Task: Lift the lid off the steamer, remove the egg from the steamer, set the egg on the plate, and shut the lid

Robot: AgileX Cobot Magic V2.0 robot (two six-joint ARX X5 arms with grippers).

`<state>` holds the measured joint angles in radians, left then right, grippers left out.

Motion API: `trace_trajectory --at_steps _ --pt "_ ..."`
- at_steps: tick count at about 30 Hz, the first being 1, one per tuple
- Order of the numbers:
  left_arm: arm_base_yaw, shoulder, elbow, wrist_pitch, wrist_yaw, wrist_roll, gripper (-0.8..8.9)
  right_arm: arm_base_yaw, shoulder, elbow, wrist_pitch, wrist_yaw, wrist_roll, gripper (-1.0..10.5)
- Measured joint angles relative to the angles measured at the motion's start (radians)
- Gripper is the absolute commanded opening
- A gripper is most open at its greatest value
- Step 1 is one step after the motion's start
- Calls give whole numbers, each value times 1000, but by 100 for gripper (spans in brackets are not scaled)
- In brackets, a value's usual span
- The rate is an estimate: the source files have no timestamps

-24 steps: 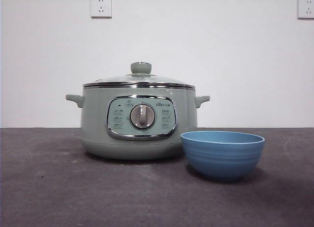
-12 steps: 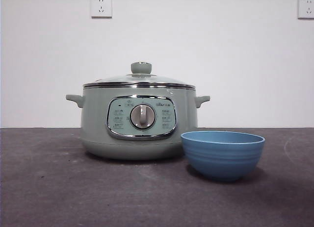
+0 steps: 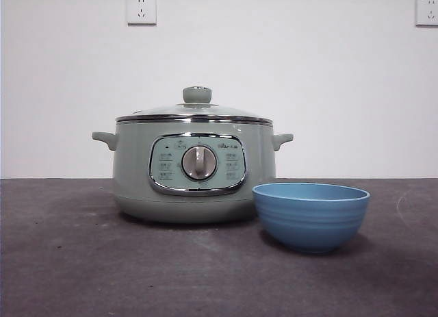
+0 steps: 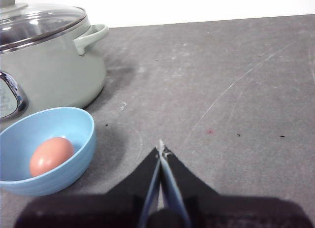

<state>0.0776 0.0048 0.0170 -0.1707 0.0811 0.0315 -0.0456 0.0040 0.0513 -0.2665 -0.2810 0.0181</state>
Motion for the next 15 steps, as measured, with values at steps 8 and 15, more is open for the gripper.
trace_trajectory --at_steps 8,15 --pt "0 0 0 0 0 0 -3 0 0 0 0 0 0 1" --pt "0 0 0 0 0 0 -4 0 0 0 0 0 0 1"
